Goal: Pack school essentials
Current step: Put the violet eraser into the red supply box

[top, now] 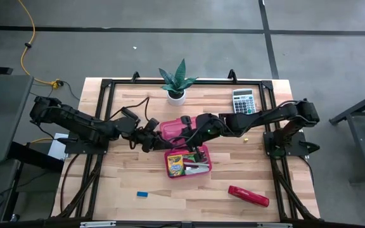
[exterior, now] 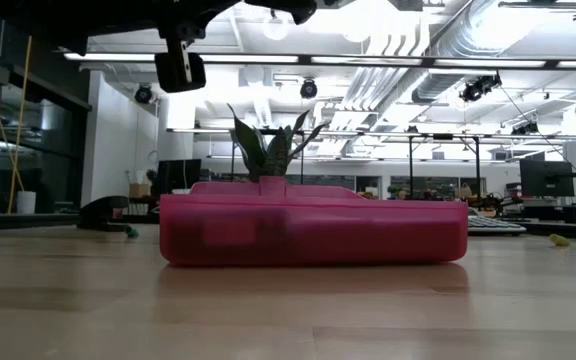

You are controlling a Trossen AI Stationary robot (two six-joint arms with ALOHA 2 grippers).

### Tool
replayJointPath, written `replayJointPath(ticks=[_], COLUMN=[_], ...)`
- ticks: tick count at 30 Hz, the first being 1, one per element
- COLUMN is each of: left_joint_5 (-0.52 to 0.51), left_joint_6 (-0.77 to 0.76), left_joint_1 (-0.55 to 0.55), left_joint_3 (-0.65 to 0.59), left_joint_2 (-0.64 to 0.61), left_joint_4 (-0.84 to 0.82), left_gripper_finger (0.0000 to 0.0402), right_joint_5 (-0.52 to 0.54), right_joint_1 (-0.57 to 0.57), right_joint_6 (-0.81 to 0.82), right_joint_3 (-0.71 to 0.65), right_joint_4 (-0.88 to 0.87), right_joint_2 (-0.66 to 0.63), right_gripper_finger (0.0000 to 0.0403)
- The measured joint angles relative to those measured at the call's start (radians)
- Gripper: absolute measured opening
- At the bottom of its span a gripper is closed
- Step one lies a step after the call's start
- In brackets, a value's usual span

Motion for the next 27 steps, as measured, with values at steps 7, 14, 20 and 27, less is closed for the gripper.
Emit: replayJointPath(ticks=[7, 14, 20, 27], left_joint_5=[0.001, 0.008, 0.007, 0.054], left_joint_6=[0.002, 0.002, 0.008, 0.072], left_joint_1=[0.0, -0.001, 0.0, 0.057], left_joint_3=[0.0, 0.0, 0.0, 0.002], left_joint_2=[0.0, 0.0, -0.001, -0.015], left_joint_4=[0.0, 0.0, -0.005, -0.054], left_gripper_finger=[0.0061, 0.0061, 0.0061, 0.0107], right_joint_5=[-0.002, -0.038, -0.046, -0.041], right_joint_1=[0.002, 0.002, 0.001, -0.006], right_joint_6=[0.004, 0.007, 0.027, 0.027], right_joint_3=[-0.002, -0.003, -0.003, -0.005], right_joint_4=[0.005, 0.006, 0.006, -0.068], right_joint_2=[0.0, 0.0, 0.0, -0.036], right_gripper_finger=[0.007, 0.0016, 0.0009, 0.0003])
